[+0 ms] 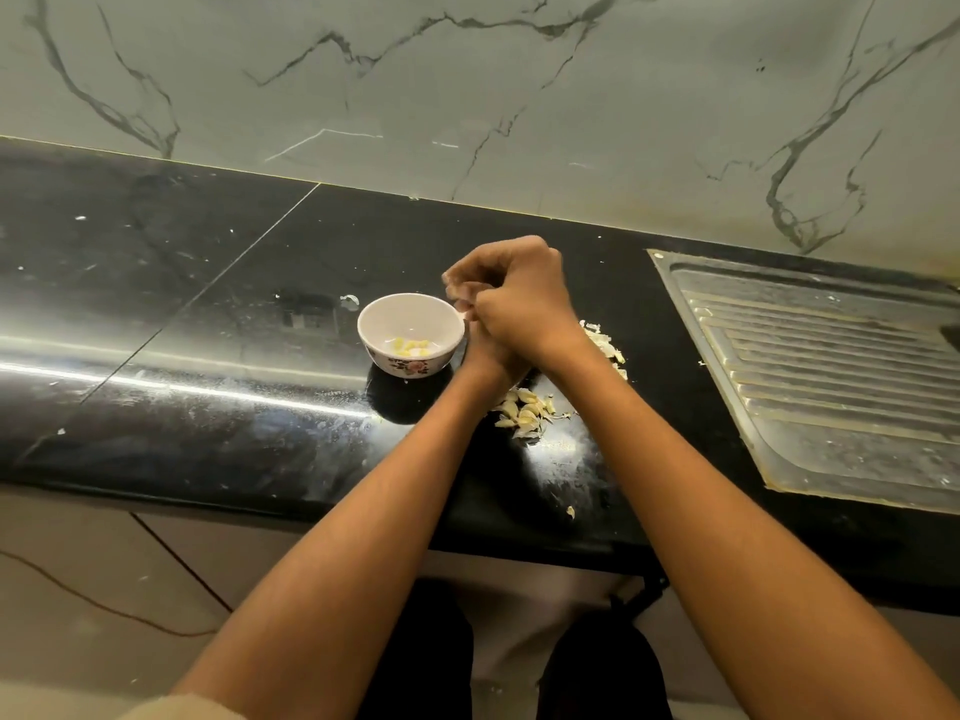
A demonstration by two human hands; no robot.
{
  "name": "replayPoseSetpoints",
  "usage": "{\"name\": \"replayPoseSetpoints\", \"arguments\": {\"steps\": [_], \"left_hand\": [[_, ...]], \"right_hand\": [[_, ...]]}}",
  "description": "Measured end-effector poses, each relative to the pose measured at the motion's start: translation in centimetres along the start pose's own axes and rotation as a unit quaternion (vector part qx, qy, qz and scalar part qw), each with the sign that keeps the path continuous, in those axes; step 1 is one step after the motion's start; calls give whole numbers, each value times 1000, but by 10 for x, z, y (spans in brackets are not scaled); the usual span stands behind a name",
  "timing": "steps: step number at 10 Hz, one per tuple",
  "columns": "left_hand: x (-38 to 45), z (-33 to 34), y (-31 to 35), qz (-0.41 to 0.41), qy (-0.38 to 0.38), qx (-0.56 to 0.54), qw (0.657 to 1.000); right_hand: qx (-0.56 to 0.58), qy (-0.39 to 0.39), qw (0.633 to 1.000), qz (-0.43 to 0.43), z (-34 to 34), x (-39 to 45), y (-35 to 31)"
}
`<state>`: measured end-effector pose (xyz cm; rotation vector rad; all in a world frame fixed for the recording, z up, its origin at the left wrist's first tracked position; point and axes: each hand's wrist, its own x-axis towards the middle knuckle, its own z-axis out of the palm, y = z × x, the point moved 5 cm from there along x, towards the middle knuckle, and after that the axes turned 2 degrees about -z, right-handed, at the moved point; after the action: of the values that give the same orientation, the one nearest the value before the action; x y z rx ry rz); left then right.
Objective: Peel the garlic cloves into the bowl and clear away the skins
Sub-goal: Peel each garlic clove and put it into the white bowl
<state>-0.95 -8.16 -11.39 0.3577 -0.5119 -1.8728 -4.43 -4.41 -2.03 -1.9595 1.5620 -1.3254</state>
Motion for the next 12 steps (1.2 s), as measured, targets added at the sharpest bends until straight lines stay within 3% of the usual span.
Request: {"name": "replayPoseSetpoints", "arguments": {"steps": [1,2,3,5,8,10,12], "left_hand": [[-8,12,18,216,95,559,795],[-2,8,5,92,39,447,889],[0,9,6,74,44,435,896],[-10,23,4,84,-28,471,878],[-35,35,14,77,-96,520,845],[-67,15,22,91,-91,524,842],[-84,8,21,106,-71,511,850]], "right_hand": [[94,103,987,75,-25,-7,22],[89,163,976,118,-52,-21,52],[-9,154,979,131,-67,-39,73],[-103,116,983,103,-71,-56,81],[-113,41,989,81,-68,-73,66],[-102,-57,993,27,-42,-91,53],[-152,-110,981,53,-28,-94,55]]}}
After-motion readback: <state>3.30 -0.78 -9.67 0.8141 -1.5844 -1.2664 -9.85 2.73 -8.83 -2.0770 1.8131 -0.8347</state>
